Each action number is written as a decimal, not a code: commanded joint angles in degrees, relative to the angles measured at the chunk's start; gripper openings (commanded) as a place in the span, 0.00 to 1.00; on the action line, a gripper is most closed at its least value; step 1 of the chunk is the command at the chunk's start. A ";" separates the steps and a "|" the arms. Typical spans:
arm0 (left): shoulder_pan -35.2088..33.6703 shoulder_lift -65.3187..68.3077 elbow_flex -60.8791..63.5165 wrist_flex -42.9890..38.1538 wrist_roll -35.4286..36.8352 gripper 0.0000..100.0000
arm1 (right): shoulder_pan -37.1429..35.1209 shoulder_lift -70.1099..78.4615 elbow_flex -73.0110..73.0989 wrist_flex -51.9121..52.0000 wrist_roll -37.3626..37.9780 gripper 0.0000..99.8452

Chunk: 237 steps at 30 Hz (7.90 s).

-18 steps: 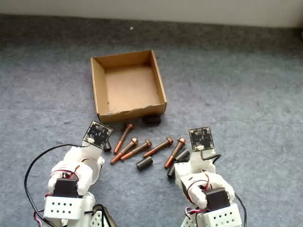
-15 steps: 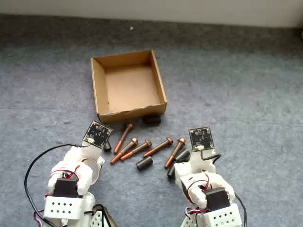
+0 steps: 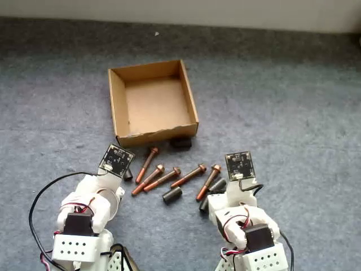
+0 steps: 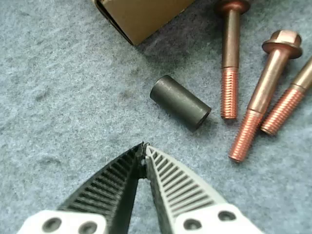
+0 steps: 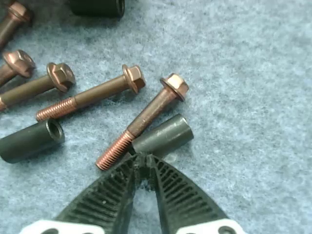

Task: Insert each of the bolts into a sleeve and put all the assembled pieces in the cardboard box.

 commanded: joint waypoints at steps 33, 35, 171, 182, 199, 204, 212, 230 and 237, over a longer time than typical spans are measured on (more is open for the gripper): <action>0.66 -0.48 1.63 0.18 -0.35 0.02 | 0.48 0.22 8.22 0.40 -0.26 0.01; 0.66 -0.48 1.63 0.18 -0.35 0.02 | 0.48 0.22 8.22 0.40 -0.26 0.01; -3.56 -0.48 -1.27 -7.74 -0.44 0.02 | 3.56 87.08 -50.51 -12.35 0.70 0.08; -3.56 -0.48 -1.27 -7.74 -0.44 0.02 | 3.56 86.90 -45.58 -9.98 0.70 0.16; -3.56 -0.48 -1.27 -7.74 -0.44 0.02 | 3.56 87.16 -47.78 -15.78 3.78 0.16; -3.56 -0.48 -1.27 -7.65 -0.44 0.02 | 3.56 87.08 -46.55 -15.87 7.38 0.16; -3.47 -0.48 -1.27 -7.65 -0.44 0.02 | 3.56 87.16 -42.51 -16.04 7.47 0.09; -3.38 -0.48 -2.33 -4.13 -0.44 0.02 | 3.91 67.91 -43.56 -4.09 6.95 0.00; -3.30 0.13 -13.76 1.49 -0.53 0.02 | 3.74 46.20 -38.64 -4.09 -4.57 0.00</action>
